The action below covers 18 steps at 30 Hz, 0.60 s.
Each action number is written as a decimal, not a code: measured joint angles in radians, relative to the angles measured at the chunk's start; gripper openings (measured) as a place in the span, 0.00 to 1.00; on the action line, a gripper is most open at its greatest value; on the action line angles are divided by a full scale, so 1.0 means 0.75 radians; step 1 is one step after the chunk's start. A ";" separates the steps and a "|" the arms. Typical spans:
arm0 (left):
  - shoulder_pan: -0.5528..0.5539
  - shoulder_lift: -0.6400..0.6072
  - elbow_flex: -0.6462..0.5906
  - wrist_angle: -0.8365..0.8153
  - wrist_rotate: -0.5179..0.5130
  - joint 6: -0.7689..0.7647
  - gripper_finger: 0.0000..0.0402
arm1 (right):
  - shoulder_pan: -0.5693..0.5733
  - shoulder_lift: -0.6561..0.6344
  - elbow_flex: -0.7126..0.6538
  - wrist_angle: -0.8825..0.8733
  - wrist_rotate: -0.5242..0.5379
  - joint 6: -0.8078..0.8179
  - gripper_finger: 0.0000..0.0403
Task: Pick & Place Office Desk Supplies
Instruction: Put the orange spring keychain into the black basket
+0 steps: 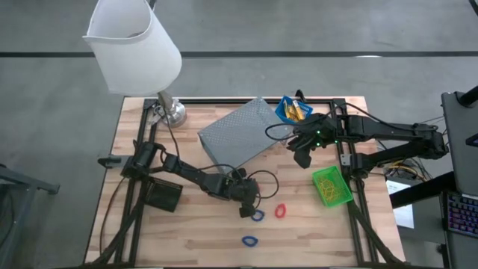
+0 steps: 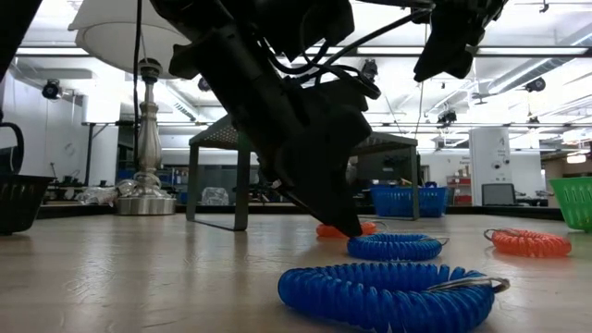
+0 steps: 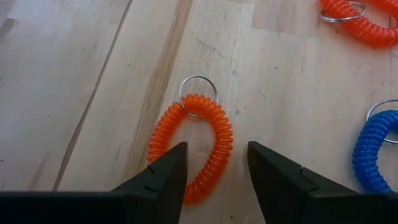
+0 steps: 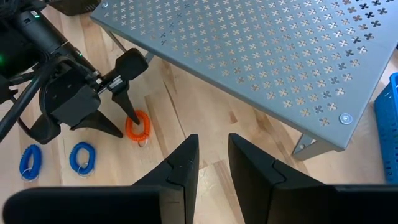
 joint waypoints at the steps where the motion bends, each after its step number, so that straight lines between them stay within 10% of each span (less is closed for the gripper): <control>1: 0.000 0.000 0.000 0.000 0.001 -0.001 0.41 | 0.000 0.000 0.000 0.000 0.000 0.000 0.21; 18: -0.001 0.001 0.000 -0.020 -0.012 -0.150 0.21 | 0.001 0.000 0.000 0.000 0.000 0.000 0.21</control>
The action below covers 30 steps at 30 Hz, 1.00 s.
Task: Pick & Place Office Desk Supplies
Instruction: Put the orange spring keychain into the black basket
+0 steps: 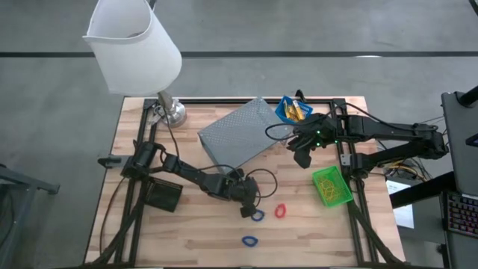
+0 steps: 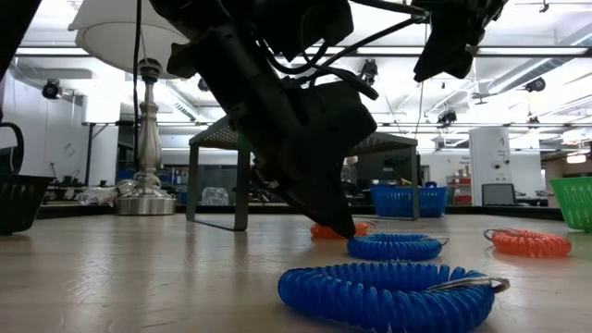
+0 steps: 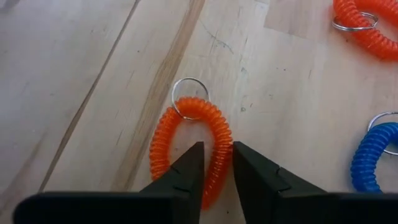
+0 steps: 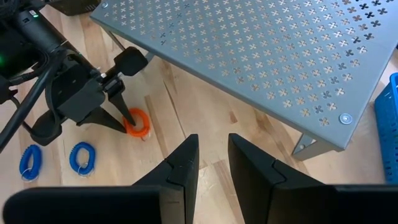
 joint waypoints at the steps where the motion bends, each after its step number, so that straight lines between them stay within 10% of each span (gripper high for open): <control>1: 0.000 0.001 0.000 0.000 -0.004 -0.010 0.20 | 0.000 0.000 0.000 0.000 0.000 0.000 0.21; 30: -0.028 -0.087 0.005 0.008 -0.009 -0.024 0.07 | 0.001 0.000 0.000 0.000 0.000 0.000 0.21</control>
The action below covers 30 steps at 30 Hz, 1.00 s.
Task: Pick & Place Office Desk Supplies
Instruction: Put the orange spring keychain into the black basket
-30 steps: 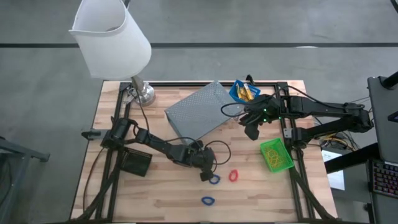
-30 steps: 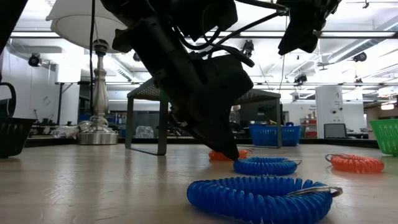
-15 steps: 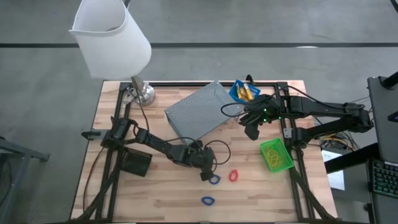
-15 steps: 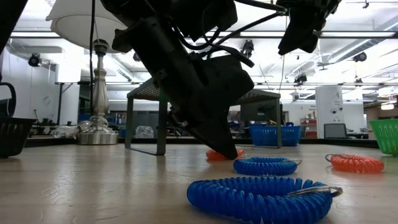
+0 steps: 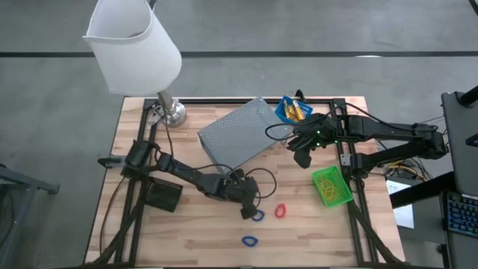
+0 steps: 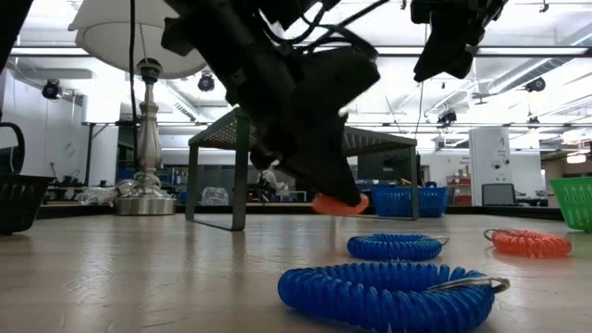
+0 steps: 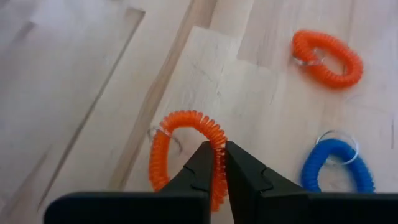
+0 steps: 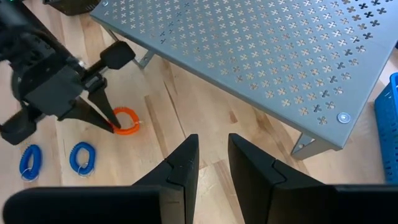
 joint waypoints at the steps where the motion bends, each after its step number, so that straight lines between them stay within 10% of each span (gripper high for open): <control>1: 0.000 -0.010 0.000 0.000 0.000 0.000 0.07 | 0.000 0.000 0.000 0.000 0.000 0.000 0.21; 30: -0.180 -0.412 0.001 -0.469 -0.099 -0.358 0.07 | -0.001 0.000 0.000 0.001 0.000 0.000 0.21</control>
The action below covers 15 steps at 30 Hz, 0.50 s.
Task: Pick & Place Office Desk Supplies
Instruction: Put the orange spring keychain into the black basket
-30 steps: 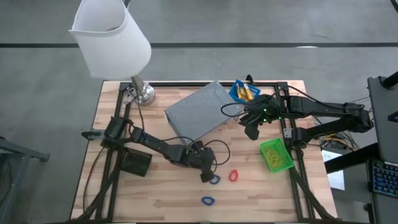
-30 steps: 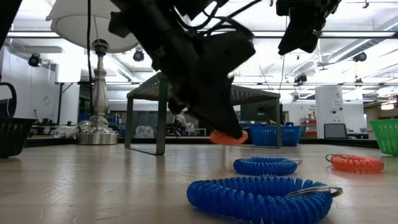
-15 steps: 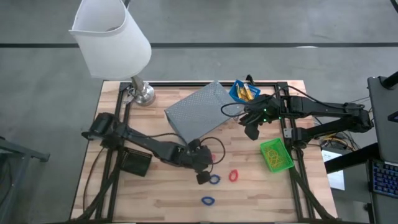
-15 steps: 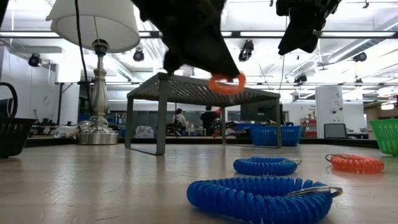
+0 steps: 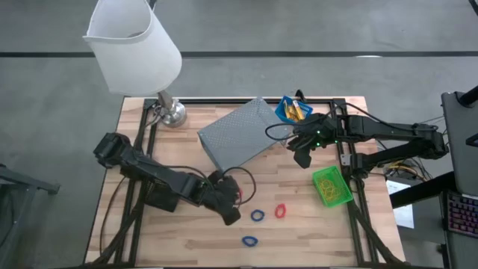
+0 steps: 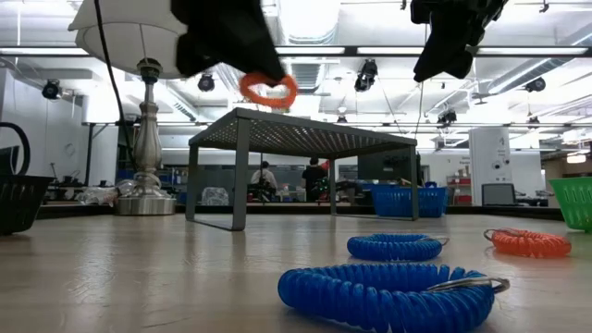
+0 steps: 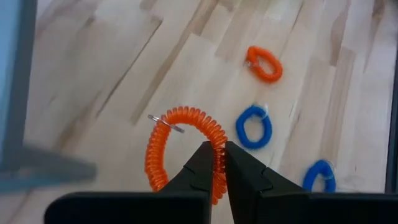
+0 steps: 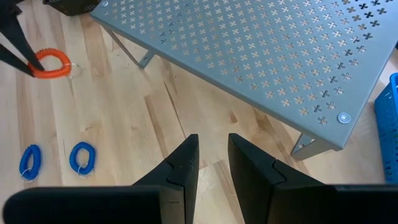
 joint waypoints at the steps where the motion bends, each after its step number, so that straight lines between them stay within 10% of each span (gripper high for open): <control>1: -0.008 -0.005 0.000 -0.026 0.000 -0.037 0.07 | 0.000 0.000 0.000 0.000 -0.001 0.000 0.21; 15: -0.112 -0.035 -0.001 -0.534 0.037 -0.752 0.08 | 0.001 0.000 0.000 0.000 -0.001 0.000 0.21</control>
